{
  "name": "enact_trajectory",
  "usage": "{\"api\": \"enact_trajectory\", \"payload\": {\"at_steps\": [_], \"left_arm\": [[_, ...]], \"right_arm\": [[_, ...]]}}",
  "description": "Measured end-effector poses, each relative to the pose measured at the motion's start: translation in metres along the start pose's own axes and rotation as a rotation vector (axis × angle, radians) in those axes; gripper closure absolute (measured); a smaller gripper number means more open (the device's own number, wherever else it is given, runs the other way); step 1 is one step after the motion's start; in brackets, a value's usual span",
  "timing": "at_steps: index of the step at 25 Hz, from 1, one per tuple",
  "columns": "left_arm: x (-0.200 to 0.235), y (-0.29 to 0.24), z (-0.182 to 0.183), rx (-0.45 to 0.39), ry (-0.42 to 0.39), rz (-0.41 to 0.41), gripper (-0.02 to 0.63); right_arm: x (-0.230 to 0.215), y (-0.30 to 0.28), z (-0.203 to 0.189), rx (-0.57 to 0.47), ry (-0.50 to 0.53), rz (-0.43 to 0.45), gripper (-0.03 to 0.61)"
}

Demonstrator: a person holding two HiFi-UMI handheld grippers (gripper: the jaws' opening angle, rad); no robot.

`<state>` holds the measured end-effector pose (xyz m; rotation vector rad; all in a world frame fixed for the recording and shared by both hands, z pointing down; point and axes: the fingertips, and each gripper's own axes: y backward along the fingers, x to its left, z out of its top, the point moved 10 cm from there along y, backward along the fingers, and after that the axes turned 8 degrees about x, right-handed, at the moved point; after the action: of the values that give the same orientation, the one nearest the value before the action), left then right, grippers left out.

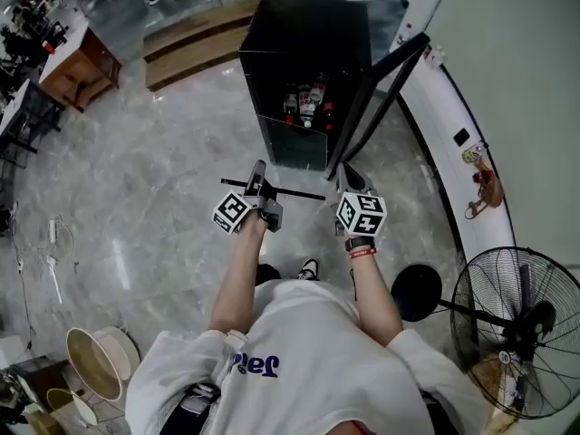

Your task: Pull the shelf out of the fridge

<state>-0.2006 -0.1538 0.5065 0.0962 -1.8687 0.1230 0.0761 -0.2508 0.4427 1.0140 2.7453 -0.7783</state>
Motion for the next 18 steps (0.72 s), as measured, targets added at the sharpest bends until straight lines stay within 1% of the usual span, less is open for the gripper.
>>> {"api": "enact_trajectory", "payload": {"at_steps": [5, 12, 15, 18], "left_arm": [[-0.007, 0.018, 0.014, 0.008, 0.030, -0.021, 0.581], [-0.012, 0.059, 0.056, 0.024, 0.110, -0.069, 0.580], [-0.016, 0.068, 0.064, 0.021, 0.129, -0.082, 0.580], [-0.016, 0.076, 0.075, 0.018, 0.138, -0.100, 0.578]], "right_arm": [[0.028, 0.009, 0.008, -0.044, 0.016, -0.045, 0.565], [0.097, 0.028, 0.023, -0.107, 0.097, -0.105, 0.565], [0.110, 0.037, 0.030, -0.133, 0.125, -0.117, 0.565], [0.123, 0.040, 0.032, -0.154, 0.128, -0.132, 0.565]]}}
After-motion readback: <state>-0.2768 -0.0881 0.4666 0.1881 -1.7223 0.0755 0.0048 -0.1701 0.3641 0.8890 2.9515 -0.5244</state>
